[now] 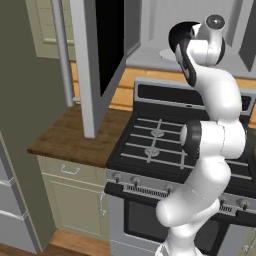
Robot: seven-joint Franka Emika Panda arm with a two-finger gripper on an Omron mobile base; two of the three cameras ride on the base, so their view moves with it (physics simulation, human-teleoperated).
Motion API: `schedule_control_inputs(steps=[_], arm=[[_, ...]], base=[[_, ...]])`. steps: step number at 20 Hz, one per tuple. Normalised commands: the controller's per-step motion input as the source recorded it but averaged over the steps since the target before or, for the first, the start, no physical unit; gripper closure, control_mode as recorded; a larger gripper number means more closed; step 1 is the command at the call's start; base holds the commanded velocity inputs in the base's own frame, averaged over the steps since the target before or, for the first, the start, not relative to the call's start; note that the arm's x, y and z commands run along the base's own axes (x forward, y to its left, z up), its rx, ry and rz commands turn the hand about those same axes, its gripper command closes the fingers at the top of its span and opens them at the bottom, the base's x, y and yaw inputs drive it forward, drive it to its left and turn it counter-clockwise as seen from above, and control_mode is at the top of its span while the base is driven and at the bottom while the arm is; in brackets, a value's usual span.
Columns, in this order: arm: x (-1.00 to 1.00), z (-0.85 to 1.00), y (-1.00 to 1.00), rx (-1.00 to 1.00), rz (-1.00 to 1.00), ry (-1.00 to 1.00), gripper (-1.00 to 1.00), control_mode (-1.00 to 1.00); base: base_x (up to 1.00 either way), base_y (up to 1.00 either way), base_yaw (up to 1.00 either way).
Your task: Pick the potato from the sink and place it in the bowl. Then pick the bowl and place it in the microwave. Then close the microwave door and press the start button.
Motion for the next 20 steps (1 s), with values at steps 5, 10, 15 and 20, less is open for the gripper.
schedule_control_inputs(steps=[5, 10, 15, 20], arm=[[0.55, -0.13, -0.14, 0.00, 0.00, 0.01, 1.00, -1.00], [0.43, -0.28, -0.08, 0.00, 0.00, 0.03, 1.00, -1.00], [0.14, -0.46, 0.00, 0.00, 0.01, -0.04, -1.00, -1.00], [0.20, -0.36, 0.00, 0.00, 0.01, -0.12, -1.00, -1.00]], base=[[0.00, 0.00, 0.00], [0.00, 0.00, 0.00], [0.00, 0.00, 0.00], [0.00, 0.00, 0.00]])
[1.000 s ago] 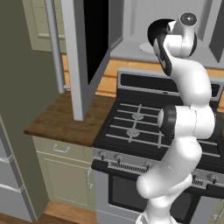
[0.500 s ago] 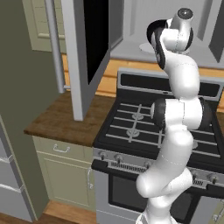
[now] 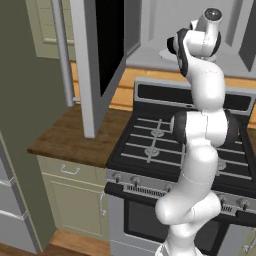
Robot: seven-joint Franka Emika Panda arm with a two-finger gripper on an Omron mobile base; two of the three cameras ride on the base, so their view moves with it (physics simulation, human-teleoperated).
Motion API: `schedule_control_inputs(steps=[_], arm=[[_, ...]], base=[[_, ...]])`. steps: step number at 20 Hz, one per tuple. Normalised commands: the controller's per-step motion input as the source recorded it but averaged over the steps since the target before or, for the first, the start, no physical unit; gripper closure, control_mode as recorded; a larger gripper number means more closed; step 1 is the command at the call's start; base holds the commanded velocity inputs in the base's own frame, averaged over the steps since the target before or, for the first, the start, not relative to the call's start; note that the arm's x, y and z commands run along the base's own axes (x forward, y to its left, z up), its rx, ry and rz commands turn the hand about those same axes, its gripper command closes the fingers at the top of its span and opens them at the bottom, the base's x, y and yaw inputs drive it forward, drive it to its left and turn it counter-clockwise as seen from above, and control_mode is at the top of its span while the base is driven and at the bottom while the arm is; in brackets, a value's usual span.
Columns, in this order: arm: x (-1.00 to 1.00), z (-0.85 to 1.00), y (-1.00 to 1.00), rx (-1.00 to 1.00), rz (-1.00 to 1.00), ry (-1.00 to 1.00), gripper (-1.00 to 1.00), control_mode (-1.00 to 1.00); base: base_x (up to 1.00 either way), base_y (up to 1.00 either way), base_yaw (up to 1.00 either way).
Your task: Pick the potato from the sink and place it in the bowl. Then pick the bowl and place it in the microwave. Then close the microwave door and press the start button.
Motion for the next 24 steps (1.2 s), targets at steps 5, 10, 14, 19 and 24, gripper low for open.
schedule_control_inputs(steps=[5, 10, 14, 19, 24], arm=[[-0.03, -0.18, 0.23, 0.00, 0.04, -0.40, -1.00, -1.00], [-0.30, -0.35, 0.24, 0.06, 0.02, -0.38, -1.00, -1.00], [-0.67, -0.19, 0.36, 0.07, 0.00, -0.31, -1.00, -1.00], [-0.99, 0.61, 0.17, 0.00, 0.00, -0.17, -1.00, -1.00], [-1.00, 0.65, 0.08, -0.02, 0.00, 0.00, -1.00, -1.00]], base=[[0.00, 0.00, 0.00], [0.00, 0.00, 0.00], [0.00, 0.00, 0.00], [0.00, 0.00, 0.00], [0.00, 0.00, 0.00]])
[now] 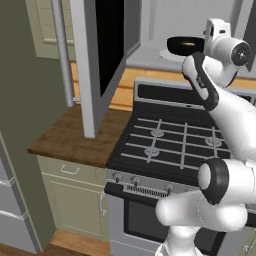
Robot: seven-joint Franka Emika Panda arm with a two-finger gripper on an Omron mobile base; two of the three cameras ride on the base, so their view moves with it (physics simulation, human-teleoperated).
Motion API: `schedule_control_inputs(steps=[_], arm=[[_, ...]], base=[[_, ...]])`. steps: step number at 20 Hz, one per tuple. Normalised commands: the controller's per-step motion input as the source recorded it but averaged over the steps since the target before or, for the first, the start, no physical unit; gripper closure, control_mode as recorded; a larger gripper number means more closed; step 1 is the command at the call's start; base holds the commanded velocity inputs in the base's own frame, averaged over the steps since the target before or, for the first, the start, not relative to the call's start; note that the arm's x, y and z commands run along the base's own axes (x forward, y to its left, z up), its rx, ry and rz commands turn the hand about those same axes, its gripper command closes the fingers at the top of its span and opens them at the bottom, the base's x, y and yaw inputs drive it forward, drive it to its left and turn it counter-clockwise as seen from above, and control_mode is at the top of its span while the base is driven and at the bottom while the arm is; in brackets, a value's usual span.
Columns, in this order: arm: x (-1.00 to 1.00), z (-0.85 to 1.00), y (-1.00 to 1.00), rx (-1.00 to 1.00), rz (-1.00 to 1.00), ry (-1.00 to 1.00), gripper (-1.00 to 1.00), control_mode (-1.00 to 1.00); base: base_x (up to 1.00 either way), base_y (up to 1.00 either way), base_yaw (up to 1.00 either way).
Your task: Pick the potato from the sink and place it in the bowl. Then pick the bowl and place it in the microwave. Then close the microwave door and press the start button.
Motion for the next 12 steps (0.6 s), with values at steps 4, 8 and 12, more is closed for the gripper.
schedule_control_inputs(steps=[4, 8, 12], arm=[[-1.00, 0.33, 0.16, -0.01, 0.00, 0.21, -1.00, -1.00], [-1.00, 0.06, 0.37, 0.00, 0.00, 0.12, -1.00, -1.00], [-1.00, -0.01, 0.51, 0.01, -0.02, 0.00, -1.00, -1.00]], base=[[0.00, 0.00, 0.00], [0.00, 0.00, 0.00], [0.00, 0.00, 0.00]])
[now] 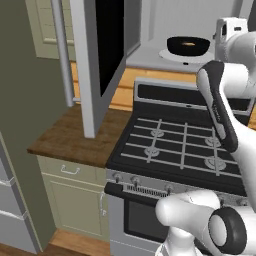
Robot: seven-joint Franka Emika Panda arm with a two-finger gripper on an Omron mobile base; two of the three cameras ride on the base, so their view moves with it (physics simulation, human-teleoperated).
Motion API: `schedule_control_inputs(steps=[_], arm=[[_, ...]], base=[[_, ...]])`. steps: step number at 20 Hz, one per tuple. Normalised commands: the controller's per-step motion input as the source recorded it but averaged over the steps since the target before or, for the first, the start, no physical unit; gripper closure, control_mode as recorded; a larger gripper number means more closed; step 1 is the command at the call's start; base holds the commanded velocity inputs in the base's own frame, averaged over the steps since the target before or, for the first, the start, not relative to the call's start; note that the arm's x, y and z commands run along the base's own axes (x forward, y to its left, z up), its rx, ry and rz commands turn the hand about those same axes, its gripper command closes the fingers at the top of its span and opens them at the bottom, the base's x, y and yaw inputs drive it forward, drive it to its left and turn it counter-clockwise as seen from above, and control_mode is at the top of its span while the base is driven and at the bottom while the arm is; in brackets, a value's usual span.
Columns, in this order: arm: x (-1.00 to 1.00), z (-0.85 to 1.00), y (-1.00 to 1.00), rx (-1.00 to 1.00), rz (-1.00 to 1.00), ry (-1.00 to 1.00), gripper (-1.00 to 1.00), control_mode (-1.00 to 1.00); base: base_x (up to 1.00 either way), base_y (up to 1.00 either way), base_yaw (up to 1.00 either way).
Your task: Pick the potato from the sink and place it in the bowl. Then pick the bowl and place it in the microwave. Then close the microwave door and press the start button.
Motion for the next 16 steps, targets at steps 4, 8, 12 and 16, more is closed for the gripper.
schedule_control_inputs(steps=[4, 8, 12, 16], arm=[[-1.00, -0.08, 0.60, 0.07, -0.08, 0.00, -1.00, -1.00], [-1.00, -0.12, 0.46, 0.07, -0.09, 0.00, -1.00, -1.00], [-0.96, -0.08, 0.13, 0.03, -0.05, 0.00, -1.00, -1.00], [-0.69, -0.14, 0.15, 0.06, -0.03, 0.00, -1.00, -1.00]], base=[[0.00, 0.00, 0.00], [0.00, 0.00, 0.00], [0.00, 0.00, 0.00], [0.00, 0.00, 0.00]])
